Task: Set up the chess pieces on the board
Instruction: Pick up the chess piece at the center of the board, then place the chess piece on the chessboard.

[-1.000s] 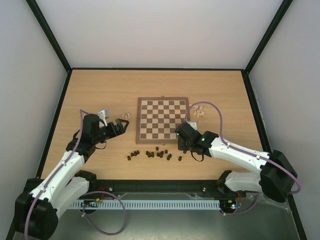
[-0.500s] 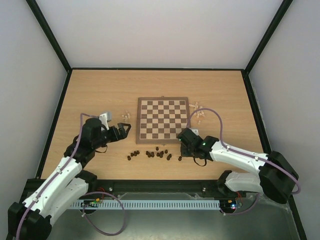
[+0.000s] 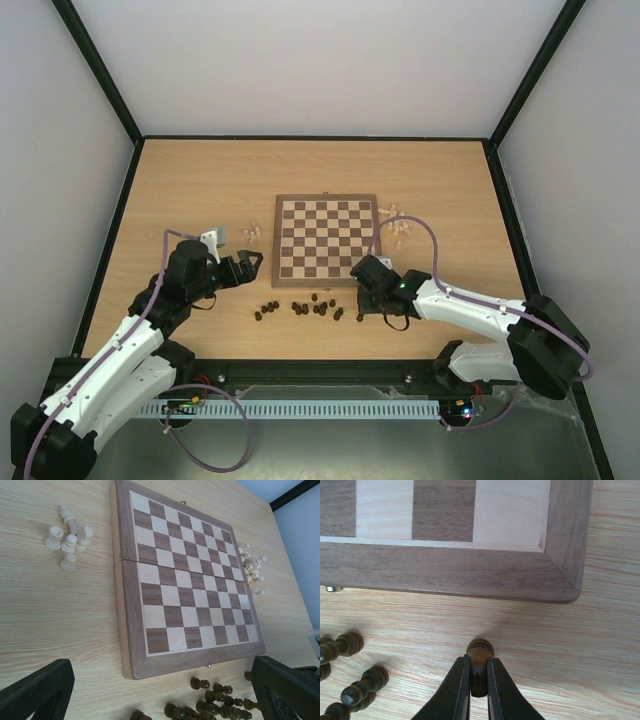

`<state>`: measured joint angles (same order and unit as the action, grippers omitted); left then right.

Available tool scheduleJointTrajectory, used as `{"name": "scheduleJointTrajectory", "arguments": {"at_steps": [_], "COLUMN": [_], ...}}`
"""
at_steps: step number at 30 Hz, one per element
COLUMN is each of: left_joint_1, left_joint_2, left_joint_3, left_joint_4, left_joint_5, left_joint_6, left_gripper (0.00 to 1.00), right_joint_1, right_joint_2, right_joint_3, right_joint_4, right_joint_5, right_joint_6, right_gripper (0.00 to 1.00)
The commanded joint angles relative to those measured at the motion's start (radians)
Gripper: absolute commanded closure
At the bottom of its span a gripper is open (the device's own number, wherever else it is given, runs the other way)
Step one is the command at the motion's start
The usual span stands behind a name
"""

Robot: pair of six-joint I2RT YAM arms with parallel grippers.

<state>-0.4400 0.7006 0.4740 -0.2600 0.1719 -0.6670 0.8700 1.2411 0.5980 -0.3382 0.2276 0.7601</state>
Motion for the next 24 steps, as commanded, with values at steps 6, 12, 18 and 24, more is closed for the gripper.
{"name": "scheduleJointTrajectory", "arguments": {"at_steps": [6, 12, 18, 24], "left_joint_1": [-0.015, -0.016, -0.017, -0.018], "left_joint_2": [0.013, 0.045, 0.049, 0.055], "left_joint_3": [0.065, 0.065, 0.042, 0.048], "left_joint_4": [-0.041, -0.031, -0.014, -0.021], "left_joint_5": [-0.035, -0.048, -0.057, -0.063], "left_joint_6": [-0.001, -0.006, -0.027, -0.017], "left_gripper": [0.0, 0.0, 0.0, 0.0], "right_joint_1": [0.006, -0.008, -0.021, -0.058], "right_joint_2": [-0.008, 0.154, 0.279, 0.315], "right_joint_3": [0.244, 0.375, 0.437, 0.447], "right_joint_4": [-0.205, -0.257, -0.275, -0.264], "right_joint_5": [0.088, 0.115, 0.125, 0.115], "right_joint_6": [-0.072, -0.143, -0.181, -0.207], "right_gripper": [0.98, 0.98, 0.98, 0.98]}}
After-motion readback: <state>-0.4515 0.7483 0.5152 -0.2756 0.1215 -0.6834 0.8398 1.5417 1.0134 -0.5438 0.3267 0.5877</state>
